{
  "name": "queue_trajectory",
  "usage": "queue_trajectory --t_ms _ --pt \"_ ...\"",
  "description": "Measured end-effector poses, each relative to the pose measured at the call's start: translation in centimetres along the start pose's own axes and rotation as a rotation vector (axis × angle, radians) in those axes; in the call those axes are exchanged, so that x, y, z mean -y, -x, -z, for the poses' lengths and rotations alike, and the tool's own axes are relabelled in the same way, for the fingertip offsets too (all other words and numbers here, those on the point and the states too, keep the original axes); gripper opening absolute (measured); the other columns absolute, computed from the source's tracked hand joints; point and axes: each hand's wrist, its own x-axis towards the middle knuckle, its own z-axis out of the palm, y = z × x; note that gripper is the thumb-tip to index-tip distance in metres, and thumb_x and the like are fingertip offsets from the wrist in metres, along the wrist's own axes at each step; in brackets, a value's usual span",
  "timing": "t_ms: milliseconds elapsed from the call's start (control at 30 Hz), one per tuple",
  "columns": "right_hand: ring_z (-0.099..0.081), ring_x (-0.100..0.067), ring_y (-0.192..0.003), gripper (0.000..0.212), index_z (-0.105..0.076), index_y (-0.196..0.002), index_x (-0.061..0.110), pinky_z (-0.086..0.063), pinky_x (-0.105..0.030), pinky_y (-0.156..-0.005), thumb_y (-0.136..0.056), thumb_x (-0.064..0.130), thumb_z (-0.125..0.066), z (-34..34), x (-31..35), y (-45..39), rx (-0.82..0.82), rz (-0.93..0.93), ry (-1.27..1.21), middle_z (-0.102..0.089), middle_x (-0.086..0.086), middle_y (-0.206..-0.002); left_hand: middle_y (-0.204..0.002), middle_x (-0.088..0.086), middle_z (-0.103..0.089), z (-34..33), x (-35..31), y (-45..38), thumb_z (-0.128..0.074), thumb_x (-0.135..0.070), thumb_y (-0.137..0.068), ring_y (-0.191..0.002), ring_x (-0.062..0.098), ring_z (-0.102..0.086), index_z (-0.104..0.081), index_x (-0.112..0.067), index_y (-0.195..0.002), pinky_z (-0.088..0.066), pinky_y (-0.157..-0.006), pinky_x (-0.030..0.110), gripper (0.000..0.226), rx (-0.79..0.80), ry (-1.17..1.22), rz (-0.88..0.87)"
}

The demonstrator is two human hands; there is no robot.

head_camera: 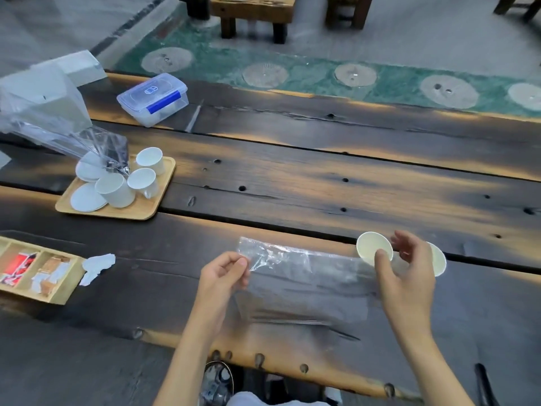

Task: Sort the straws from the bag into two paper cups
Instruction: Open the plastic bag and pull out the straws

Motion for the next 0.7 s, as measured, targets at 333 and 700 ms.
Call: queue_trajectory --t_ms 333,700 --pt "-0.057 -0.024 -0.106 0.026 -0.066 -0.109 0.010 -0.047 -0.040 -0.090 -0.088 0.026 -0.068 -5.0 5.4 4.0 0.705 0.661 0.166 -0.061 -0.004 -0.116 -0.080 0.000 -0.069 -3.3 -1.5 3.3 -0.063 -0.031 -0.093 -0.076 0.012 -0.063 -0.073 -0.017 -0.087 -0.052 -0.070 0.023 0.018 0.201 -0.154 -0.146" --pt "-0.061 -0.007 -0.084 0.007 -0.067 -0.082 0.019 -0.046 -0.017 -0.071 -0.086 0.019 -0.061 -4.4 5.1 4.6 0.689 0.307 -0.068 -0.067 0.011 -0.090 -0.083 0.003 -0.075 -3.9 -1.8 4.7 -0.061 -0.004 -0.093 -0.079 0.008 -0.068 -0.075 0.001 -0.094 -0.053 -0.074 0.020 0.015 0.186 -0.203 -0.201"
